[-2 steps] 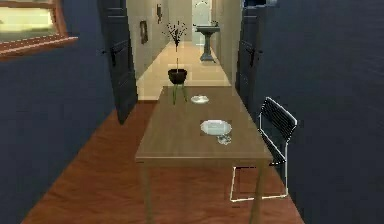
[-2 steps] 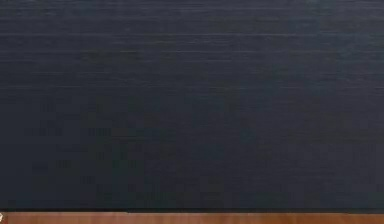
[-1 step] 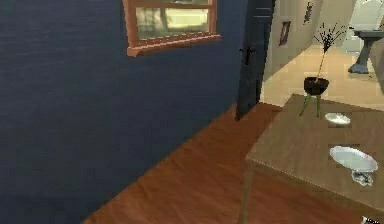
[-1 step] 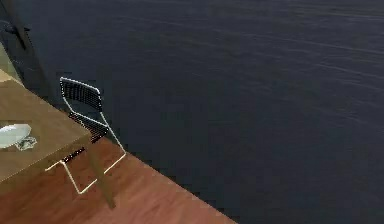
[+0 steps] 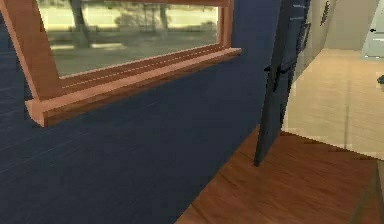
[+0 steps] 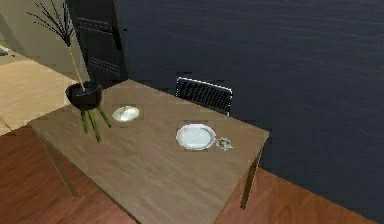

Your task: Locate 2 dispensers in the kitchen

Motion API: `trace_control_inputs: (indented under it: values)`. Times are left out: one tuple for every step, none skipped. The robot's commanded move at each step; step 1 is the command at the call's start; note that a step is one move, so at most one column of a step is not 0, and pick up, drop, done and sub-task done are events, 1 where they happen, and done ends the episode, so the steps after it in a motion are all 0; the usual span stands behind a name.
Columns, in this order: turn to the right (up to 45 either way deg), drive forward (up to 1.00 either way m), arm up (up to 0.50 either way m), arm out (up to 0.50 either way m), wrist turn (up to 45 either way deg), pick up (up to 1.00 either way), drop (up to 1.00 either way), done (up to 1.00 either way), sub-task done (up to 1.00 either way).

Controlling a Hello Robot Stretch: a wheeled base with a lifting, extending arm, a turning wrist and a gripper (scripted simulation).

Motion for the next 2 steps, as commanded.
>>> trace_control_inputs:
  values:
    - [-24.0,0.0,0.0,0.0,0.0,0.0,0.0,0.0,0.0]
    - [0.0,0.1,0.0,0.0,0.0,0.0,0.0,0.0,0.0]
